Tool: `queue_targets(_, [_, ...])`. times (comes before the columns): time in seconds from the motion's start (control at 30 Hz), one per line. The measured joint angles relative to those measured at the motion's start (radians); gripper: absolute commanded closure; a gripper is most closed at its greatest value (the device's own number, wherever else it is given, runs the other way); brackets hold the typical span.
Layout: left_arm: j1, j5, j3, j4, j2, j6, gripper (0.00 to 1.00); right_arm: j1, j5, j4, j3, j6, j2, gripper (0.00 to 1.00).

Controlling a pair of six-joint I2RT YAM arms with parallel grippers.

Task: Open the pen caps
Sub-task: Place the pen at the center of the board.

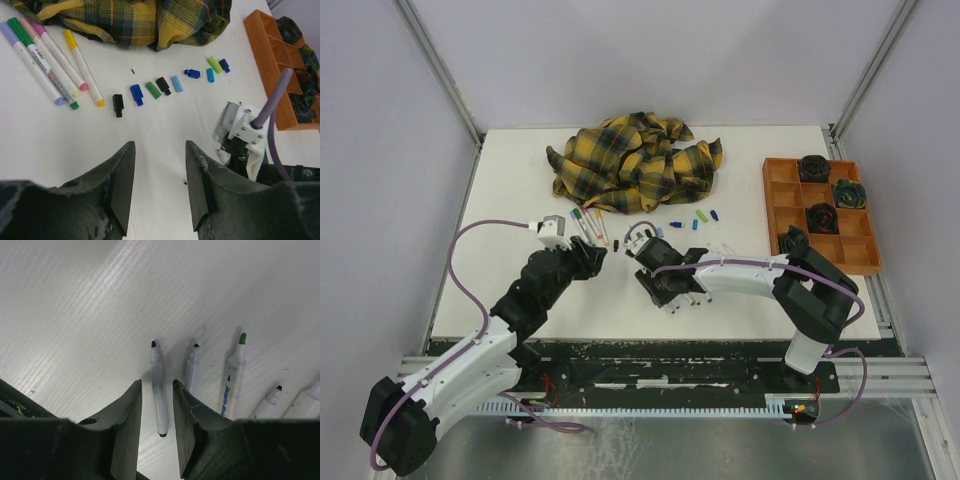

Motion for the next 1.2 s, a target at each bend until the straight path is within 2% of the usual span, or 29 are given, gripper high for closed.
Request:
queue_targets(0.23, [0.0, -0.047, 0.006, -0.038, 0.06, 0.0, 0.39, -0.008, -0.011, -0.03, 0.036, -0.095, -0.071, 0.61])
queue_targets(0.4, [0.0, -0.069, 0.094, -0.099, 0.2, 0.001, 0.4, -0.061, -0.11, -0.092, 0.096, -0.207, -0.14, 0.61])
queue_targets(0.47, [0.0, -0.081, 0.152, -0.122, 0.269, 0.002, 0.4, -0.115, -0.193, -0.157, 0.14, -0.289, -0.154, 0.58])
queue_targets(0.63, [0.0, -0.115, 0.286, -0.152, 0.447, 0.037, 0.4, -0.36, -0.543, -0.359, 0.239, -0.571, -0.219, 0.53])
queue_targets(0.73, [0.008, -0.147, 0.337, -0.157, 0.537, 0.065, 0.45, -0.463, -0.658, -0.41, 0.214, -0.661, -0.31, 0.53])
queue_targets(0.87, [0.027, -0.197, 0.474, -0.205, 0.694, 0.085, 0.51, -0.516, -0.765, -0.441, 0.174, -0.724, -0.413, 0.53])
queue_targets(0.93, [0.035, -0.232, 0.557, -0.228, 0.774, 0.094, 0.59, -0.544, -0.8, -0.449, 0.172, -0.741, -0.414, 0.53])
queue_targets(1.0, [0.043, -0.258, 0.621, -0.246, 0.837, 0.1, 0.61, -0.578, -0.813, -0.452, 0.165, -0.748, -0.408, 0.53])
queue_targets(1.2, [0.095, -0.272, 0.74, -0.303, 1.006, 0.126, 0.62, -0.65, -0.826, -0.46, 0.15, -0.755, -0.402, 0.52])
